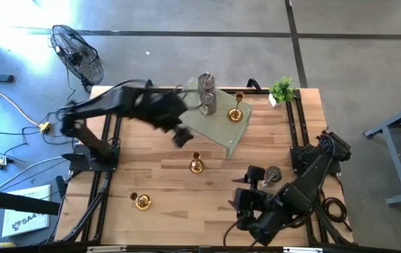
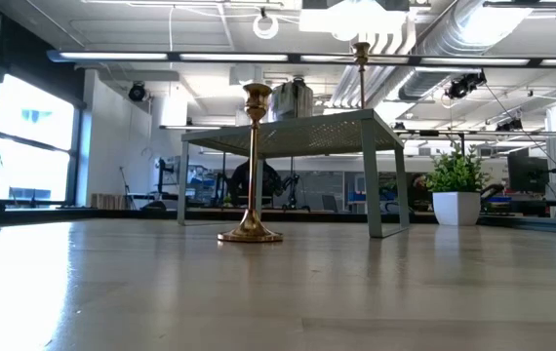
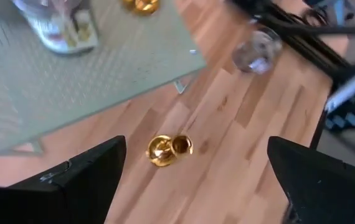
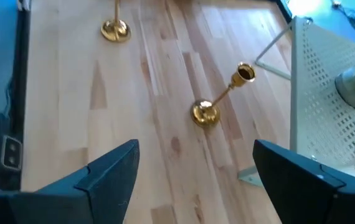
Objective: Pick & Place candle stick holders
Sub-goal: Put the left gold candle holder on the shelf
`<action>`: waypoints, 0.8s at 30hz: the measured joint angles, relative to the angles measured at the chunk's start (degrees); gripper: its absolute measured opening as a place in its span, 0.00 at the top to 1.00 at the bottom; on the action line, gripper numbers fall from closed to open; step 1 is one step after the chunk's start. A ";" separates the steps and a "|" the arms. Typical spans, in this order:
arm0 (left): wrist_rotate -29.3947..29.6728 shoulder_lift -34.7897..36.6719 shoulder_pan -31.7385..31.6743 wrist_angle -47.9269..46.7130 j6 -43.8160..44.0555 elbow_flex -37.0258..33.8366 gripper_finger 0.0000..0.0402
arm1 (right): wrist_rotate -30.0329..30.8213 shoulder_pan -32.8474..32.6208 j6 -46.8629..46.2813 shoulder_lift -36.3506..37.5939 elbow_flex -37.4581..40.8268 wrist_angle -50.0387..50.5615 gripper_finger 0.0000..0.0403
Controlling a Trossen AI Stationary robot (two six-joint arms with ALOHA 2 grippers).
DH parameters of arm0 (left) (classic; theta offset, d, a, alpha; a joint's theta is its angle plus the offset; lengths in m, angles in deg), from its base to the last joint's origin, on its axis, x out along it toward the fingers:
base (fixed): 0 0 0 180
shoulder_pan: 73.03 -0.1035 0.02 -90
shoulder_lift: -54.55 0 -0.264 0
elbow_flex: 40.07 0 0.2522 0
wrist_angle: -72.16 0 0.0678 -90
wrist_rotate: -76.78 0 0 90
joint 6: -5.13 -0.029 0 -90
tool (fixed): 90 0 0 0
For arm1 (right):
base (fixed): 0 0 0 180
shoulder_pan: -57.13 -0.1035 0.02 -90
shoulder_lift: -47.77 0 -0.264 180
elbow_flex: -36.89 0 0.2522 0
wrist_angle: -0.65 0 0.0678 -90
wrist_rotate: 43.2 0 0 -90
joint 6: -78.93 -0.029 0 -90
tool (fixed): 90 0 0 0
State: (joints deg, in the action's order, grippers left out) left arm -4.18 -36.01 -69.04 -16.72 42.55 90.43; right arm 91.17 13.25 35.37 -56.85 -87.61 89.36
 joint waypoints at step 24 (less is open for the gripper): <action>37.11 5.34 54.70 -14.81 16.78 -9.03 0.05 | -1.11 -5.44 -20.86 0.02 0.00 6.46 0.23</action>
State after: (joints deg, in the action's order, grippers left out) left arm 32.93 -30.68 -14.34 -31.53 59.33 81.39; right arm 90.06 7.81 14.51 -56.83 -87.61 95.82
